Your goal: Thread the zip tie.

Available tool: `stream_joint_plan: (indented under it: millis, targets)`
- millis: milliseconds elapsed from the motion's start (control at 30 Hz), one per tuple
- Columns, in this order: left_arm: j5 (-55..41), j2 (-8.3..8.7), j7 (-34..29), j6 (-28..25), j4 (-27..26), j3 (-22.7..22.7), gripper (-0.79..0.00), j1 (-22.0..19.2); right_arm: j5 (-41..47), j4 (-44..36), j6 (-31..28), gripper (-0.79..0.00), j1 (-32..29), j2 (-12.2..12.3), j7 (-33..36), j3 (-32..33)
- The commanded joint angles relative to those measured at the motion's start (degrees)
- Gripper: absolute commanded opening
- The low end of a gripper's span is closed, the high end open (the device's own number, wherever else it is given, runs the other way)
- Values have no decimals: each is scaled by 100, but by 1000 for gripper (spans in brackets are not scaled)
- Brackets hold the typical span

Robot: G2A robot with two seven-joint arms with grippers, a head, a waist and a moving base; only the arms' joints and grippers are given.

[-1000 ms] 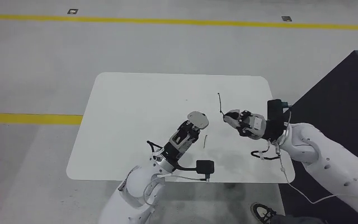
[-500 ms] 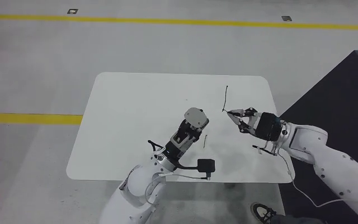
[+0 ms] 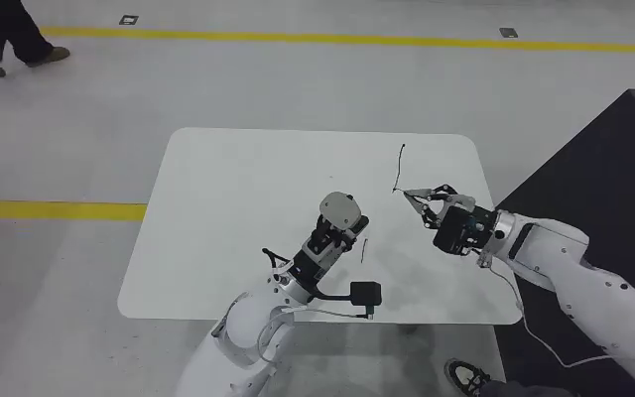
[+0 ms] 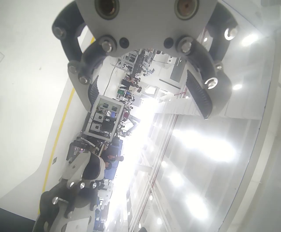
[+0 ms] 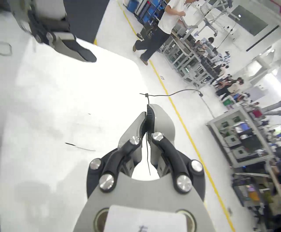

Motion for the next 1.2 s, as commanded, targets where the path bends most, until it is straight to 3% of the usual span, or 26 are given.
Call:
stream_joint_plan:
  millis: [0,233,367,600,1167]
  targets:
    - [0,0,0,0,0,0,0,0,-579,-140,127,-785,-99,40,-66,123]
    - [0,0,0,0,0,0,0,0,-1576,-305,62,-785,-483,183,-559,632]
    - [0,0,0,0,0,0,0,0,-1806,-459,474,-785,-781,237,-1019,990]
    - [0,0,0,0,0,0,0,0,-2066,-702,1037,-785,-1341,270,-950,1473]
    - [0,0,0,0,0,0,0,0,-1763,-741,737,-785,-1508,236,-901,1659]
